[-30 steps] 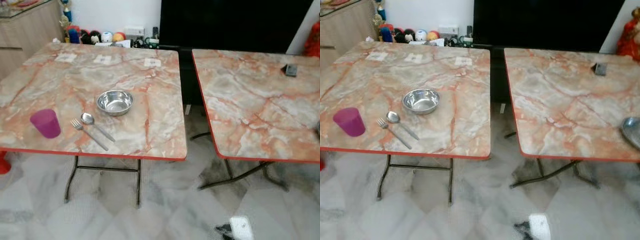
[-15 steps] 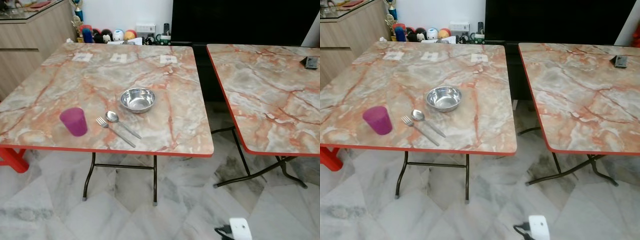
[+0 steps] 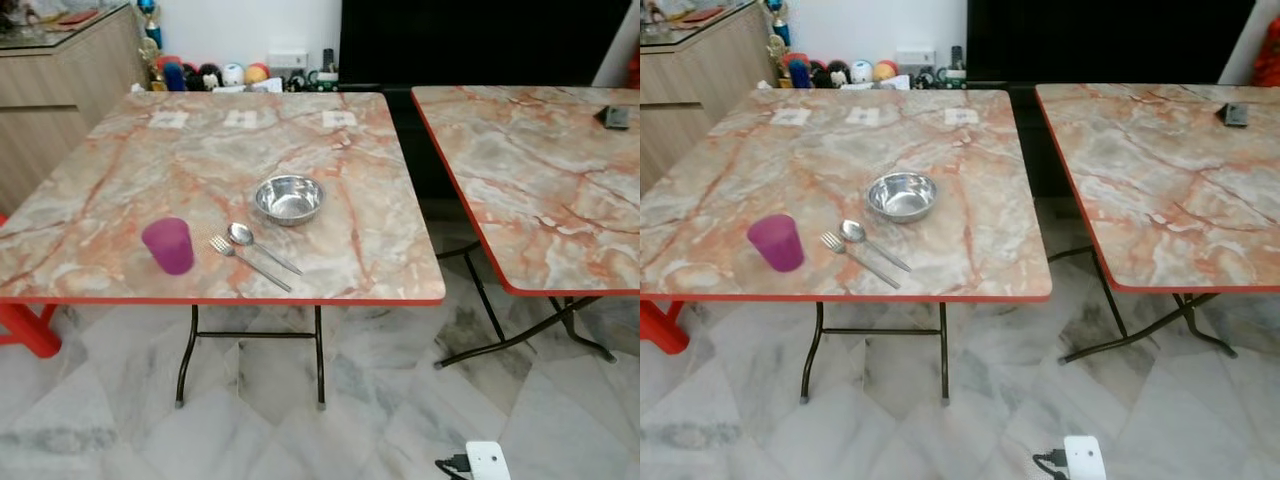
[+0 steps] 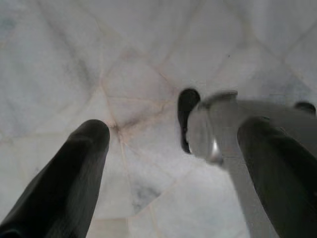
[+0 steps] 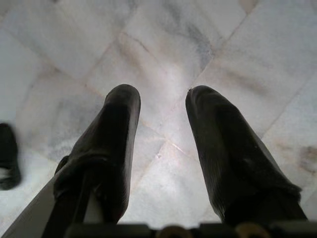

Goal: Setting the table

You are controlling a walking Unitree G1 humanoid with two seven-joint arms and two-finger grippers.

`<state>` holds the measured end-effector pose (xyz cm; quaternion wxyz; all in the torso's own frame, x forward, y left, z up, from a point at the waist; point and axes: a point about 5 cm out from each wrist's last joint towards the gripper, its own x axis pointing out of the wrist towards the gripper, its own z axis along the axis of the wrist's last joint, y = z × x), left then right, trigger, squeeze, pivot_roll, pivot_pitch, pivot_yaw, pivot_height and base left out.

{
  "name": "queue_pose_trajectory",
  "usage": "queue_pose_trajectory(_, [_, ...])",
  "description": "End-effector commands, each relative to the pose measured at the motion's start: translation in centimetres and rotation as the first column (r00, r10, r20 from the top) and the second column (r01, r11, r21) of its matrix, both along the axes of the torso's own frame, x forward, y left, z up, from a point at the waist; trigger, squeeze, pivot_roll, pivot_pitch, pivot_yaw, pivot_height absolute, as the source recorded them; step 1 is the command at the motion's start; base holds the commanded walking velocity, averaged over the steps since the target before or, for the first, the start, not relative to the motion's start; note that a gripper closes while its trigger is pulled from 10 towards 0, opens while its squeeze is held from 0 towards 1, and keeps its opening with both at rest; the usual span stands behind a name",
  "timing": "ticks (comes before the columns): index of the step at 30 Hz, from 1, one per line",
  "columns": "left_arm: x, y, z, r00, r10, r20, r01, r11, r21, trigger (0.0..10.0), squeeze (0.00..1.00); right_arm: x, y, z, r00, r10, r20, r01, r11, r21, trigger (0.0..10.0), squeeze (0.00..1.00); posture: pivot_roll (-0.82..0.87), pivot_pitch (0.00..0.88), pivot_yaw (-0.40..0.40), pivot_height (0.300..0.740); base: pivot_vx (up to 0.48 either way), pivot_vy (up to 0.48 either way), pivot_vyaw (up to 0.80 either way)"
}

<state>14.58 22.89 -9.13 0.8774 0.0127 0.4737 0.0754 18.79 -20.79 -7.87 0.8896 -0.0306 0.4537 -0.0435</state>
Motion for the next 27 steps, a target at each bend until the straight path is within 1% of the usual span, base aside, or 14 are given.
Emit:
queue_pose_trajectory(1, [-1.20,0.32,-0.39,0.999,0.017,-0.039,-0.017,1.000,0.006,10.0,0.00,0.28,0.47,0.06,1.000,0.004,0.006,-0.004,1.000,0.012,10.0,0.00,0.02,0.085,-0.023,0.740,0.000,0.000,0.00])
queue_pose_trajectory(2, [-1.20,0.32,-0.39,0.999,0.017,-0.039,-0.017,1.000,0.005,10.0,0.00,0.28,0.47,0.06,1.000,0.004,0.006,-0.004,1.000,0.012,10.0,0.00,0.02,0.085,-0.023,0.740,0.000,0.000,0.00])
queue_pose_trajectory(13, [-1.36,0.42,-0.41,0.999,0.019,-0.039,-0.019,1.000,0.006,10.0,0.00,0.30,0.44,0.07,1.000,0.008,0.005,-0.008,1.000,0.012,10.0,0.00,0.03,0.085,-0.024,0.740,0.000,0.360,0.00])
queue_pose_trajectory(25, [-1.09,0.47,-0.31,0.999,0.018,-0.033,-0.018,1.000,0.006,10.0,0.00,0.31,0.43,0.08,1.000,0.008,0.005,-0.008,1.000,0.013,10.0,0.00,0.03,0.087,-0.025,0.740,0.000,0.337,0.00])
queue_pose_trajectory(27, [-1.07,0.46,-0.30,0.999,0.018,-0.032,-0.017,1.000,0.006,10.0,0.00,0.31,0.44,0.08,1.000,0.007,0.006,-0.007,1.000,0.013,10.0,0.00,0.03,0.087,-0.025,0.740,0.000,0.000,0.00])
